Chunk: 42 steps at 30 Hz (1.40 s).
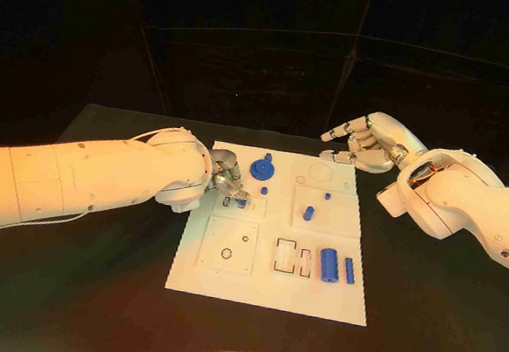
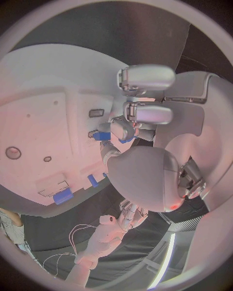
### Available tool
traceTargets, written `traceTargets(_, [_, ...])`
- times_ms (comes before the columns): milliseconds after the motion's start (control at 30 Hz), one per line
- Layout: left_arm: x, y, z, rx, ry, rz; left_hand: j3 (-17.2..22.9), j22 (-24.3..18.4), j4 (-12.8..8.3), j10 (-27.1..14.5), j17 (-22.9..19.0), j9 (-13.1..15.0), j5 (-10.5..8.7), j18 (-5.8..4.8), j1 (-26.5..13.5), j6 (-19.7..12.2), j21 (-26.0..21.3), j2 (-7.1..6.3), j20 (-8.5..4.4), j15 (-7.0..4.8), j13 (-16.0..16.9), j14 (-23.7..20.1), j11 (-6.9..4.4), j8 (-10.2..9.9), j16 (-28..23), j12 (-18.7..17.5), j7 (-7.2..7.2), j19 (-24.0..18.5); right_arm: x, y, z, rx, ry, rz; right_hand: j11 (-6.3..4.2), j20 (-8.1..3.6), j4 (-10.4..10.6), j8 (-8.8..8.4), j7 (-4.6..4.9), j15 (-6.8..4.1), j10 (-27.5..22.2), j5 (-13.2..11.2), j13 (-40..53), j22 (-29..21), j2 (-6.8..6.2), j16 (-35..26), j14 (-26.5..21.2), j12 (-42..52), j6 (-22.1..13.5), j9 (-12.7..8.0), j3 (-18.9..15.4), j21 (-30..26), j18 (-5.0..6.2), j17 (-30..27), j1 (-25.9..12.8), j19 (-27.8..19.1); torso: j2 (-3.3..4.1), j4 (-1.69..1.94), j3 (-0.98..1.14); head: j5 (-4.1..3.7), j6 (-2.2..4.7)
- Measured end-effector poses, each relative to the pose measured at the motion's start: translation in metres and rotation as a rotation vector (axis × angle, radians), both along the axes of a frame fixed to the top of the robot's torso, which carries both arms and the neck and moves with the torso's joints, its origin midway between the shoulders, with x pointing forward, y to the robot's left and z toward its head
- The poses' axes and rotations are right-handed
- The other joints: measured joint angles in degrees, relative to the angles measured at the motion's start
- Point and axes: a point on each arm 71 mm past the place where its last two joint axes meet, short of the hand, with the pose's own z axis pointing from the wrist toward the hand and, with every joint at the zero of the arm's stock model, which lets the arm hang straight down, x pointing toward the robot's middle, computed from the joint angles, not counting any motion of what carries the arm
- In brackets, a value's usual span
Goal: Assemble the parts on the task board
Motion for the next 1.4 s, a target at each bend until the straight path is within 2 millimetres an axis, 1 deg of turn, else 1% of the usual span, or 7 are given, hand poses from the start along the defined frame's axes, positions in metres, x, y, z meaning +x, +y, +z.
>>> traceTargets(333, [-0.0003,-0.0002,0.0000,0.015,0.010,-0.019,0.0,0.0,0.0,0.0,0.0,0.0,-0.01,0.00,0.1,-0.1,0.0,0.07,0.00,0.00,-0.1,0.0,0.01,0.0,0.0,0.0,0.09,0.0,-0.0004,0.0009,0.0000,0.000,0.002,0.004,0.00,0.00,0.0,0.00,0.00,0.00,0.0,0.0,0.0,0.0,0.00,0.0,0.0,0.0,0.0,0.0,0.0,0.0,0.00,0.0,0.0,0.0,-0.05,0.11,0.03,0.12,-0.03])
traceTargets(800, [-0.0011,0.0000,-0.0007,0.032,0.026,-0.038,0.1,0.0,-0.1,0.0,0.0,0.2,-0.05,0.01,-0.5,-0.1,0.0,0.59,0.00,0.00,-0.1,0.0,0.01,-0.1,0.0,0.0,0.11,0.0,-0.0005,0.0011,-0.0002,-0.001,0.004,0.006,0.00,0.00,0.0,0.00,0.00,0.00,0.0,0.0,0.0,0.0,0.00,0.0,0.0,0.0,0.0,0.0,0.0,0.0,0.00,0.0,0.0,0.0,-0.05,0.04,-0.01,0.23,0.00])
traceTargets(1200, [-0.0008,-0.0003,-0.0003,0.038,0.030,-0.045,0.2,0.0,-0.2,0.1,0.0,0.2,-0.05,0.01,-0.8,-0.2,0.0,0.37,0.01,0.00,-0.1,0.0,0.13,0.2,0.0,0.0,0.21,0.0,-0.0005,0.0014,-0.0003,-0.002,0.006,0.008,0.00,0.00,0.0,0.00,0.00,0.00,0.0,0.0,0.0,0.0,0.00,0.0,0.0,0.0,0.0,0.0,0.0,0.0,0.00,0.0,0.0,0.0,-0.03,0.04,-0.01,0.25,-0.07])
traceTargets(1267, [-0.0006,-0.0005,-0.0004,0.038,0.030,-0.046,0.9,0.0,-0.9,0.3,0.0,0.3,-0.05,0.01,-1.4,0.0,0.0,0.13,0.00,0.00,0.0,0.0,0.08,0.2,0.0,0.0,0.16,0.0,-0.0004,0.0015,-0.0004,-0.002,0.006,0.008,0.00,0.00,0.0,0.00,0.00,0.00,0.0,0.0,0.0,0.0,0.00,0.0,0.0,0.0,0.0,0.0,0.0,0.0,0.00,0.0,0.0,0.0,-0.03,0.04,-0.01,0.25,-0.15])
traceTargets(1333, [-0.0004,-0.0008,-0.0004,0.039,0.030,-0.046,2.2,0.0,-2.2,0.7,0.0,0.4,-0.07,0.01,-2.7,0.6,0.2,-0.29,0.00,0.00,0.2,0.0,-0.32,0.5,0.0,0.0,-0.24,0.0,-0.0003,0.0019,-0.0004,-0.002,0.006,0.008,0.00,0.00,0.0,0.00,0.00,0.00,0.0,0.0,0.0,0.0,0.00,0.0,0.0,0.0,0.0,0.0,0.0,0.0,0.00,0.0,0.0,0.0,-0.03,0.04,-0.01,0.25,-0.20])
traceTargets(1367, [-0.0002,-0.0009,-0.0004,0.039,0.030,-0.046,2.6,0.0,-3.2,0.8,0.0,0.4,-0.15,0.01,-3.4,0.8,0.2,-0.26,0.01,0.00,0.2,0.0,-0.41,0.5,0.0,0.0,-0.35,0.0,-0.0003,0.0022,-0.0005,-0.002,0.006,0.009,0.00,0.00,0.0,0.00,0.00,0.00,0.0,0.0,0.0,0.0,0.00,-0.2,0.0,-0.2,0.0,0.0,0.0,-0.2,0.00,0.0,0.0,0.0,-0.03,0.02,-0.01,0.24,-0.24])
traceTargets(1400, [-0.0001,-0.0010,-0.0005,0.039,0.030,-0.046,2.4,0.0,-3.5,0.8,0.0,0.4,-0.18,0.01,-3.5,1.0,0.2,-0.15,0.00,0.00,0.2,0.0,-0.41,0.5,0.0,0.1,-0.53,0.0,-0.0002,0.0026,-0.0005,-0.002,0.006,0.010,0.00,0.00,0.0,0.00,0.00,0.00,0.0,0.0,-0.1,-0.1,0.00,-0.2,0.0,-0.2,0.0,0.0,0.0,-0.2,0.00,0.0,0.0,0.0,-0.03,0.02,-0.01,0.20,-0.24])
